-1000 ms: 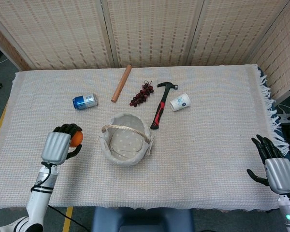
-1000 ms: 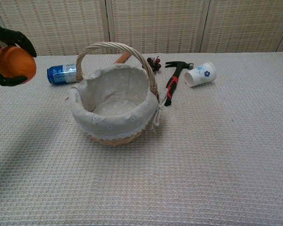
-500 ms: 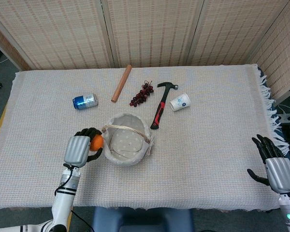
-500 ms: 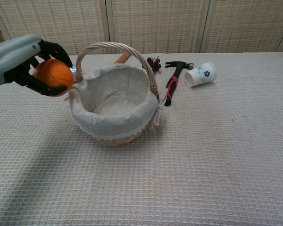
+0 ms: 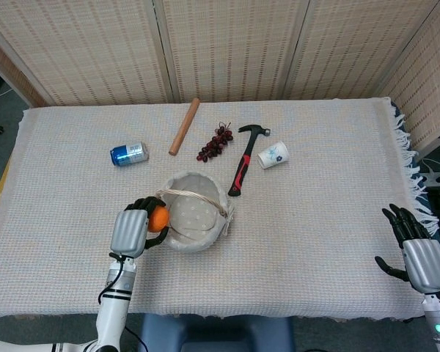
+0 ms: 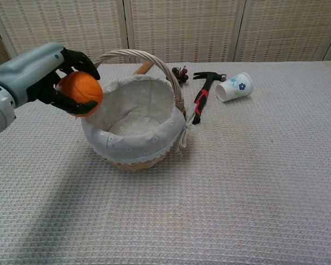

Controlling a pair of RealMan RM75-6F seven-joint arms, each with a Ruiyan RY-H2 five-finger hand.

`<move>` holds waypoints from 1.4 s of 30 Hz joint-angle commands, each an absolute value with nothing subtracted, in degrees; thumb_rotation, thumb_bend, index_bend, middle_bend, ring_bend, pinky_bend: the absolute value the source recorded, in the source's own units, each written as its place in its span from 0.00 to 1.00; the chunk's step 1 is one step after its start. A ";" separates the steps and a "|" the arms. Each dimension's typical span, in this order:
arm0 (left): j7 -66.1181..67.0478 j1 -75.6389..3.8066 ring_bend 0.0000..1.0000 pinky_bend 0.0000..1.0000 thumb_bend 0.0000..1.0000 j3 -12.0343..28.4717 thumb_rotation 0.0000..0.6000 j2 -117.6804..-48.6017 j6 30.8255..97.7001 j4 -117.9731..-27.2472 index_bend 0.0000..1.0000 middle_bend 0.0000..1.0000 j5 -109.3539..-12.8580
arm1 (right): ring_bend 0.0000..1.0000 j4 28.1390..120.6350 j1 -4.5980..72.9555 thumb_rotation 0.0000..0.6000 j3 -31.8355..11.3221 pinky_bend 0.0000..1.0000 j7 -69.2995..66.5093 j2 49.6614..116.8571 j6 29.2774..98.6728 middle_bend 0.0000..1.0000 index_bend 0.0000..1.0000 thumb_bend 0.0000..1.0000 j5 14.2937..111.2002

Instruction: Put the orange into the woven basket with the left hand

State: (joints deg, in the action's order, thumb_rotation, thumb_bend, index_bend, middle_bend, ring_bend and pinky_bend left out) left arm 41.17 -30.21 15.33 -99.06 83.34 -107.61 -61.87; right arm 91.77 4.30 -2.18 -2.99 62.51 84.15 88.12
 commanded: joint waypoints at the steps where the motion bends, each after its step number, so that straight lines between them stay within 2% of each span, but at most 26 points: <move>1: 40.23 -30.31 0.50 0.67 0.39 14.87 1.00 -99.07 82.78 -107.87 0.21 0.31 -62.19 | 0.00 91.74 4.29 1.00 -2.17 0.20 -3.07 62.48 84.19 0.00 0.00 0.11 88.15; 4: 37.89 -30.23 0.43 0.63 0.38 14.84 1.00 -99.15 82.09 -108.67 0.13 0.22 -62.32 | 0.00 91.72 4.33 1.00 -2.20 0.20 -3.13 62.48 84.12 0.00 0.00 0.11 88.09; 9: 36.13 -30.53 0.35 0.56 0.37 14.76 1.00 -99.28 81.26 -109.99 0.07 0.14 -62.67 | 0.00 91.79 4.38 1.00 -2.16 0.20 -3.27 62.35 83.97 0.00 0.00 0.11 88.08; 11: 36.09 -30.60 0.29 0.50 0.36 14.62 1.00 -99.20 81.04 -110.44 0.04 0.10 -62.45 | 0.00 91.76 4.31 1.00 -2.14 0.20 -3.47 62.29 84.12 0.00 0.00 0.11 88.17; 13: 35.52 -30.59 0.19 0.39 0.34 14.53 1.00 -98.82 80.32 -111.18 0.00 0.04 -61.66 | 0.00 91.72 4.27 1.00 -2.13 0.20 -3.68 62.24 84.22 0.00 0.00 0.11 88.22; 17: 34.58 -30.61 0.08 0.27 0.31 14.43 1.00 -97.59 78.78 -112.55 0.00 0.00 -59.64 | 0.00 91.66 4.25 1.00 -2.24 0.20 -3.99 62.20 84.34 0.00 0.00 0.11 88.13; 22: 33.48 -30.68 0.03 0.21 0.28 14.24 1.00 -97.02 77.91 -113.44 0.00 0.00 -58.41 | 0.00 91.65 4.29 1.00 -2.27 0.20 -3.89 62.26 84.24 0.00 0.00 0.11 88.03; 31: 34.02 -30.77 0.00 0.19 0.26 13.49 1.00 -96.34 78.41 -113.42 0.00 0.00 -57.62 | 0.00 91.67 4.34 1.00 -2.27 0.20 -3.96 62.17 84.11 0.00 0.00 0.11 87.97; 38: 38.71 -29.50 0.00 0.16 0.26 6.88 1.00 -86.06 75.87 -111.54 0.00 0.00 -58.90 | 0.00 91.71 4.42 1.00 -2.23 0.20 -3.94 62.09 83.87 0.00 0.00 0.11 87.91; 42: 36.11 -27.11 0.00 0.15 0.26 3.16 1.00 -79.75 75.65 -108.53 0.00 0.00 -62.28 | 0.00 91.87 4.52 1.00 -2.27 0.20 -3.34 62.30 83.71 0.00 0.00 0.11 87.80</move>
State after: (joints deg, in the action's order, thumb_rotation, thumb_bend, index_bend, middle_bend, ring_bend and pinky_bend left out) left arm 37.30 -28.86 5.91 -83.35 76.16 -110.77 -59.98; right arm 91.83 4.50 -2.25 -3.42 62.24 83.73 87.83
